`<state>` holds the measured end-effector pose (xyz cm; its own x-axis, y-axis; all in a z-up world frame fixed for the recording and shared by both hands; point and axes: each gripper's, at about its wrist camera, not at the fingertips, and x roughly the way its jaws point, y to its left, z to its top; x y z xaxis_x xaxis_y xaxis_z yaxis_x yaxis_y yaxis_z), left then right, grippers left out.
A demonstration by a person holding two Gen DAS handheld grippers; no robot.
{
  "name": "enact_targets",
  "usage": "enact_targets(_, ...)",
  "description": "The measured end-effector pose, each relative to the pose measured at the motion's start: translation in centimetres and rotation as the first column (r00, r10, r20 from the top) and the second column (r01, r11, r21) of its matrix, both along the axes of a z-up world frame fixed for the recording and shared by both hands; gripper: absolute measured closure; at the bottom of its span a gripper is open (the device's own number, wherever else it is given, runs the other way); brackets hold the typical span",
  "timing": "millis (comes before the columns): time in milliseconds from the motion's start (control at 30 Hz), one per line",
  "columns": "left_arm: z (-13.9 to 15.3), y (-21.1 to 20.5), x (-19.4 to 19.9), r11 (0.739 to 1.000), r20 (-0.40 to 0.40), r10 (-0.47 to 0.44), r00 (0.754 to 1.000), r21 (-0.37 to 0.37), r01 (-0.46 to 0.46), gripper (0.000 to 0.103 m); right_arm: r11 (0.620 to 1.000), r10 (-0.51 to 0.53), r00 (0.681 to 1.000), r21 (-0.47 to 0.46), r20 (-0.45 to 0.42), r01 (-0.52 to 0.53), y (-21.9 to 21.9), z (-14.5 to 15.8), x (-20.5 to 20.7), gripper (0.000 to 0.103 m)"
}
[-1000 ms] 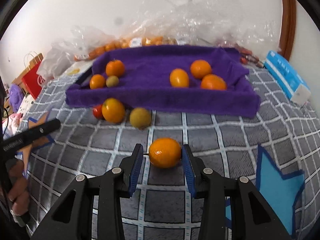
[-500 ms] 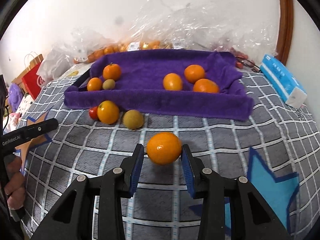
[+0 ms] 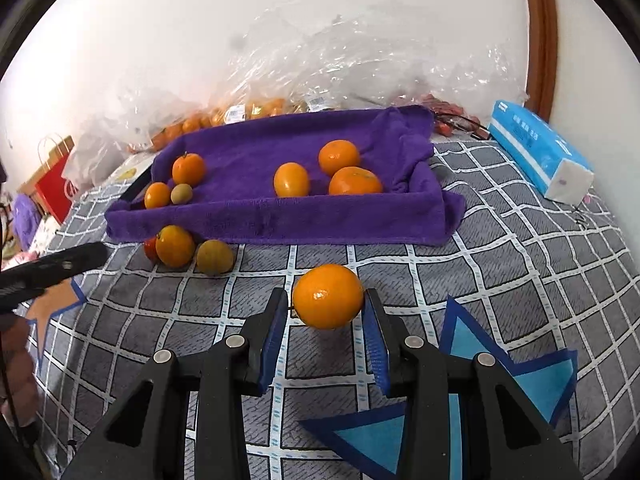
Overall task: Organize fruits
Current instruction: 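Lower left tool onto the red tomato and close left gripper on it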
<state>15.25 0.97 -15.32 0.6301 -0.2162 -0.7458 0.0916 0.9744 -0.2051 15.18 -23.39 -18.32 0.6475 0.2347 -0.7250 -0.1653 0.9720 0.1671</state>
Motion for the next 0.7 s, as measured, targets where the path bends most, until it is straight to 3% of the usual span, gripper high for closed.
enact_targets(67, -0.5, 0.0, 0.5, 1.0, -0.018, 0.004, 1.0, -0.009, -0.004, 0.066, 1.0, 0.001, 1.0, 0.013, -0.002, -0.001, -0.1, 0.0, 0.0, 0.065)
enact_targets(700, -2.0, -1.9, 3.5, 1.0, -0.022, -0.014, 1.0, -0.022, 0.013, 0.067, 0.998, 0.008, 1.0, 0.069, -0.028, -0.006, -0.5, -0.5, 0.4, 0.065)
